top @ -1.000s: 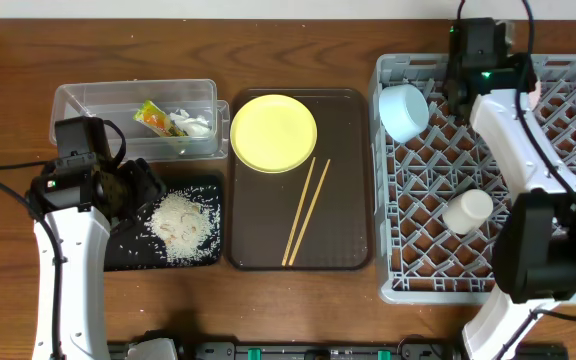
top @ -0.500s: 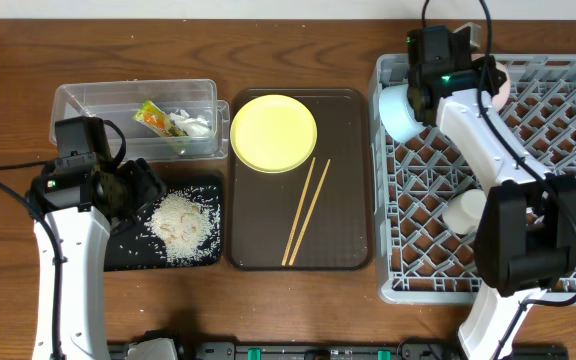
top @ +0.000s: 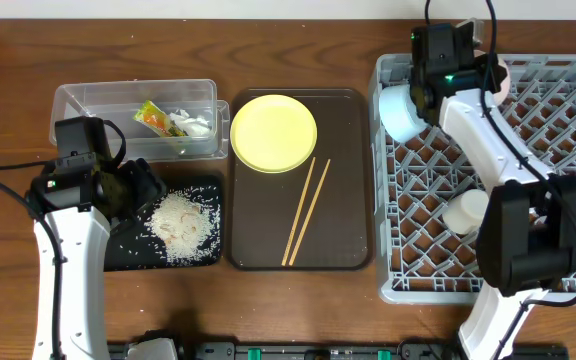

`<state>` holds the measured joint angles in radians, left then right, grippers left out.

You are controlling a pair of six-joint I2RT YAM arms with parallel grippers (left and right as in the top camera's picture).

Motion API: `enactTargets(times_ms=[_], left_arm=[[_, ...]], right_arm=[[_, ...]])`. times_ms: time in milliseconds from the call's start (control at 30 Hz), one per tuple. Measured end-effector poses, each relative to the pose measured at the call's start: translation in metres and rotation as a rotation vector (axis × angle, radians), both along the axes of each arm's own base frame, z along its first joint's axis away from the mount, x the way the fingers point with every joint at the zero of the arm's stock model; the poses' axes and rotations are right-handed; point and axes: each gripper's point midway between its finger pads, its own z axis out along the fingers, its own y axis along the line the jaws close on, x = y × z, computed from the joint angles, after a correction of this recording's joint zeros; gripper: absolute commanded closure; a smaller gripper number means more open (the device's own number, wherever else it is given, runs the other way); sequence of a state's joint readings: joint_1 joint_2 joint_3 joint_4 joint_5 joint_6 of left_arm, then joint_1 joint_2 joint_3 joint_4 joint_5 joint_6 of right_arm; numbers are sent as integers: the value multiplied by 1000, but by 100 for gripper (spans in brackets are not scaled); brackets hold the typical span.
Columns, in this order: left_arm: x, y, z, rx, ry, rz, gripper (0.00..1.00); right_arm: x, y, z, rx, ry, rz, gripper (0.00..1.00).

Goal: Sort waste into correct bins and load items into the dishwasher rack
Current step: 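Set the white bowl upright at the back of the rack and release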

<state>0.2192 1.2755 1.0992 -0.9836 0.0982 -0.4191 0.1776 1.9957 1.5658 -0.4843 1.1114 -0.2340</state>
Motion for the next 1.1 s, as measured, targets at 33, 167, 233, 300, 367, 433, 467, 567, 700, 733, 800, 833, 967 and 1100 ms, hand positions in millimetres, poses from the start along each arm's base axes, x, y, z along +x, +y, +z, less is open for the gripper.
enactTargets(times_ms=[33, 167, 233, 300, 367, 433, 467, 567, 700, 733, 800, 833, 967, 1100], left_arm=[[0, 0, 0, 0, 0, 0, 23], [0, 0, 0, 0, 1, 0, 23], [0, 0, 0, 0, 1, 0, 23], [0, 0, 0, 0, 1, 0, 23], [0, 0, 0, 0, 1, 0, 23], [0, 0, 0, 0, 1, 0, 23], [0, 0, 0, 0, 1, 0, 23], [0, 0, 0, 0, 1, 0, 23], [0, 0, 0, 0, 1, 0, 23], [0, 0, 0, 0, 1, 0, 23], [0, 0, 0, 0, 1, 0, 23], [0, 0, 0, 0, 1, 0, 23], [0, 0, 0, 0, 1, 0, 23], [0, 0, 0, 0, 1, 0, 23]], right_arm=[[0, -1, 0, -1, 0, -2, 99], [1, -10, 2, -8, -14, -20, 99], [1, -13, 4, -13, -22, -28, 99], [0, -15, 5, -16, -25, -35, 99], [0, -16, 5, -19, -25, -38, 99], [0, -16, 5, -20, -25, -39, 99], [0, -16, 6, -21, -24, -39, 99], [-1, -16, 5, -22, -22, -40, 99], [-3, -15, 2, -22, -11, -39, 99], [-3, -15, 1, -22, -10, -39, 99], [-4, -15, 0, -23, -12, -42, 99], [-5, -14, -1, -23, -13, -43, 99], [-7, -13, -3, -32, -14, -51, 99], [-11, -7, -4, -48, -5, -49, 99]])
